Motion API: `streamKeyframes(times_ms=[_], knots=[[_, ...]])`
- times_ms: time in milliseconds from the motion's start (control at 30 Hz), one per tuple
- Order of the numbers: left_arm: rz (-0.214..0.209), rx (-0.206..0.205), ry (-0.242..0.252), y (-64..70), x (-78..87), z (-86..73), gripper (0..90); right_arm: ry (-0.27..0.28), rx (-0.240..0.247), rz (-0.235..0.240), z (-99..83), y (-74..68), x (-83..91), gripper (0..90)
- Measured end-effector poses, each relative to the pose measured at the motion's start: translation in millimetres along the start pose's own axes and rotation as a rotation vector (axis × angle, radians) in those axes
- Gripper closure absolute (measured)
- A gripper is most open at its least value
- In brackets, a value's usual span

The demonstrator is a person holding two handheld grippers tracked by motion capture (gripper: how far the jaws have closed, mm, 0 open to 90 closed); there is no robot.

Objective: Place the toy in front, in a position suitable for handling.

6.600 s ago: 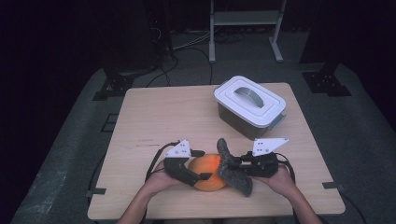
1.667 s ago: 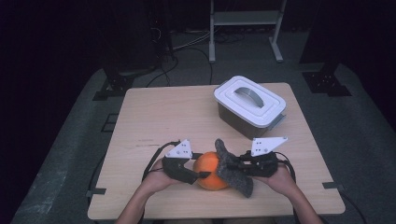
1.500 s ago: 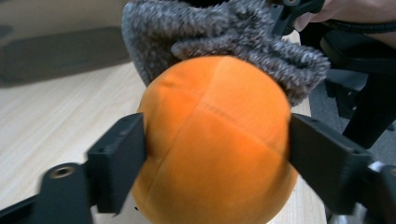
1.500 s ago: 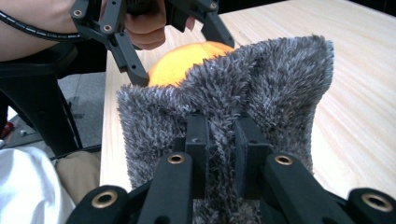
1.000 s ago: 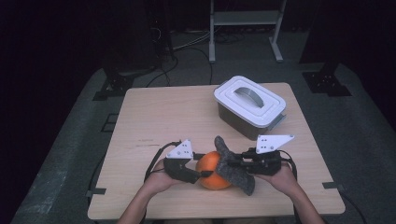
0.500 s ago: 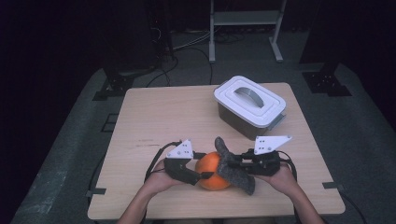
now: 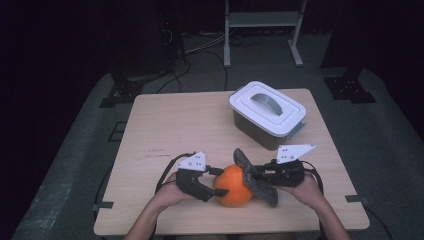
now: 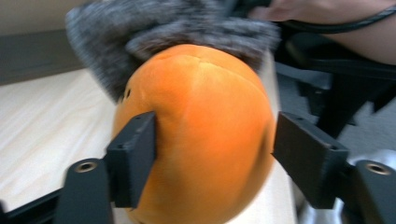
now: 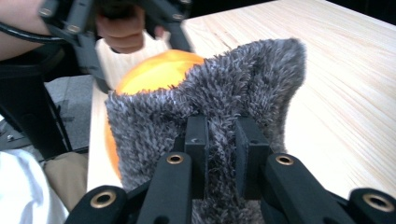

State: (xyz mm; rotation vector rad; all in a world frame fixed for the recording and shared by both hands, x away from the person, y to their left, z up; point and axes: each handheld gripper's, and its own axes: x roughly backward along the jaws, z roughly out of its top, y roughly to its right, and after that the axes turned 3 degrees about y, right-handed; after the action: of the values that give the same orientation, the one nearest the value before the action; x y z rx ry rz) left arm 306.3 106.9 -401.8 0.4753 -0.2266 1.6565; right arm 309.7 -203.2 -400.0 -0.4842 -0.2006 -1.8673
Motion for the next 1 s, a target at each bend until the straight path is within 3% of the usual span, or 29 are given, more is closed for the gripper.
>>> streamKeyframes(times_ms=[33, 133, 200, 333, 400, 467, 533, 567, 667, 733, 800, 900, 1000], knots=[[0.000, 0.000, 0.000, 0.0, 0.0, 0.0, 31.8, 0.000, 0.000, 0.000, 0.0, 0.0, 0.0, 76.7], [0.085, 0.002, -0.024, -2.2, -5.2, 0.1, 23.1, 0.002, -0.002, 0.002, -0.4, 0.1, -0.5, 76.8], [0.071, 0.012, -0.027, -2.9, -8.1, -2.2, 20.1, -0.003, 0.012, 0.006, 1.7, -2.0, -1.8, 76.9], [0.067, 0.007, -0.022, -1.1, -9.1, -2.9, 27.3, 0.004, 0.023, 0.001, 5.7, -5.1, -0.8, 77.4], [0.060, -0.007, -0.022, 2.6, -12.6, -0.7, 28.1, 0.060, 0.029, 0.017, 13.8, -10.1, 2.9, 77.6], [0.055, -0.018, -0.024, 5.4, -15.6, 0.8, 27.7, 0.075, 0.050, 0.031, 20.7, -15.9, 2.2, 77.6], [0.056, -0.025, -0.030, 6.1, -16.3, 1.2, 24.2, 0.070, 0.063, 0.037, 22.7, -18.6, 0.3, 77.5], [0.059, -0.032, -0.035, 5.8, -16.6, 0.7, 20.1, 0.043, 0.076, 0.041, 21.8, -21.0, -4.6, 77.5], [0.045, 0.027, -0.052, 0.2, -23.1, -4.5, 8.3, 0.039, 0.050, 0.073, 17.9, -16.6, -4.9, 77.3], [0.031, 0.032, -0.051, -0.2, -26.5, -6.7, 8.1, 0.038, 0.049, 0.075, 16.4, -14.6, -3.9, 77.3], [0.023, 0.024, -0.053, 0.1, -26.5, -6.6, 15.8, 0.034, 0.044, 0.075, 15.0, -13.8, -3.6, 77.2], [0.055, -0.009, -0.042, 2.9, -18.9, -2.9, 33.1, 0.045, 0.029, 0.073, 13.2, -9.6, -0.6, 77.3], [0.065, -0.018, -0.041, 3.3, -15.2, -1.3, 36.4, 0.033, 0.014, 0.040, 9.2, -3.5, 3.6, 77.3]])
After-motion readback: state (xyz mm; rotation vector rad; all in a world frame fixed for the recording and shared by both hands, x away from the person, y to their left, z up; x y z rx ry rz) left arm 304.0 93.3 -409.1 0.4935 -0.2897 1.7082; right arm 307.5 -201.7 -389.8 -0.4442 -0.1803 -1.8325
